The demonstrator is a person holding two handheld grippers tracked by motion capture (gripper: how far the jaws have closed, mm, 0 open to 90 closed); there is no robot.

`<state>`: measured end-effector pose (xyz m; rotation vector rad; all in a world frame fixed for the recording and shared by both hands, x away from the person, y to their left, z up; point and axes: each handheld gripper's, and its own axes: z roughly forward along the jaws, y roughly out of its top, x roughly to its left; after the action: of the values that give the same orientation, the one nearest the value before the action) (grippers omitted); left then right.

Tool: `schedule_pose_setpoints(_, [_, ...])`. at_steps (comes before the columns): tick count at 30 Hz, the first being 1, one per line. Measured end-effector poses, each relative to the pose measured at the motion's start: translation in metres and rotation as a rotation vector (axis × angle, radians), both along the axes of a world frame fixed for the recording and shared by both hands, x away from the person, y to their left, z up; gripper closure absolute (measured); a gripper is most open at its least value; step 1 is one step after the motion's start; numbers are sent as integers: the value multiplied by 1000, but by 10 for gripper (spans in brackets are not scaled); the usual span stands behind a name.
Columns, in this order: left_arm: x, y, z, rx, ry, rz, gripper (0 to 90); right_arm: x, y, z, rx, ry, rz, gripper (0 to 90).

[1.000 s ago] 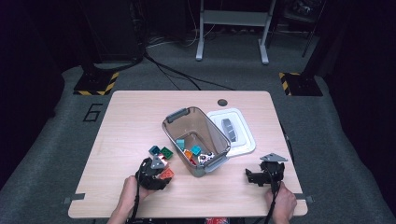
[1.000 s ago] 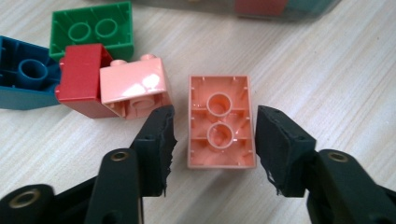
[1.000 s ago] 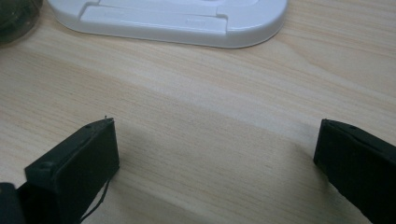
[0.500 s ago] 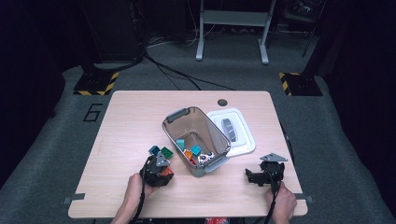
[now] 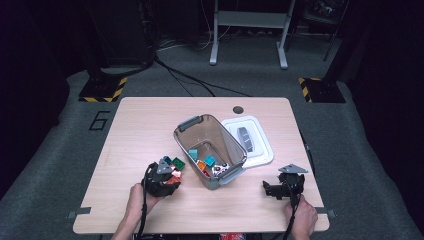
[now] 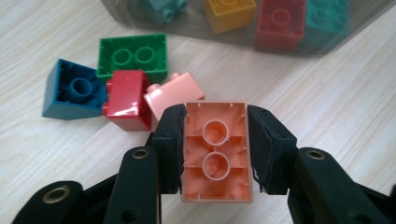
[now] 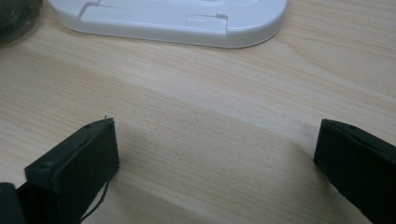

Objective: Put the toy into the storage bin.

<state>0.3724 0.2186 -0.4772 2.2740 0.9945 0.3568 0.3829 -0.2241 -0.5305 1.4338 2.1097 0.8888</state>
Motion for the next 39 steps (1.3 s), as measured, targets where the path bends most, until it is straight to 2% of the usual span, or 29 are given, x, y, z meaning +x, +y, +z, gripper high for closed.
schedule_pose_setpoints(2, [3,3,1,-9,-3,11,589,0,0,0,3,3,-4,0])
schedule_pose_setpoints(4, [5,6,4,-24,11,20,589,0,0,0,2,0,-2,0])
schedule_pose_setpoints(9, [8,9,11,-27,-3,27,589,0,0,0,4,3,-5,0])
schedule_pose_setpoints(17, [11,14,31,0,-44,22,589,0,0,0,4,3,-5,0])
schedule_pose_setpoints(18, [11,14,33,-1,-37,26,590,0,0,0,4,3,-6,0])
schedule_pose_setpoints(25, [14,20,45,15,-57,36,589,0,0,0,4,3,-5,0])
schedule_pose_setpoints(29, [16,21,52,17,-66,43,589,0,0,0,4,3,-5,0])
schedule_pose_setpoints(30, [16,21,54,5,-68,50,589,0,0,0,4,3,-5,0])
schedule_pose_setpoints(35, [18,21,63,25,-78,41,589,0,0,0,4,4,-5,0])
schedule_pose_setpoints(39, [20,22,69,11,-90,46,589,0,0,0,4,4,-5,0])
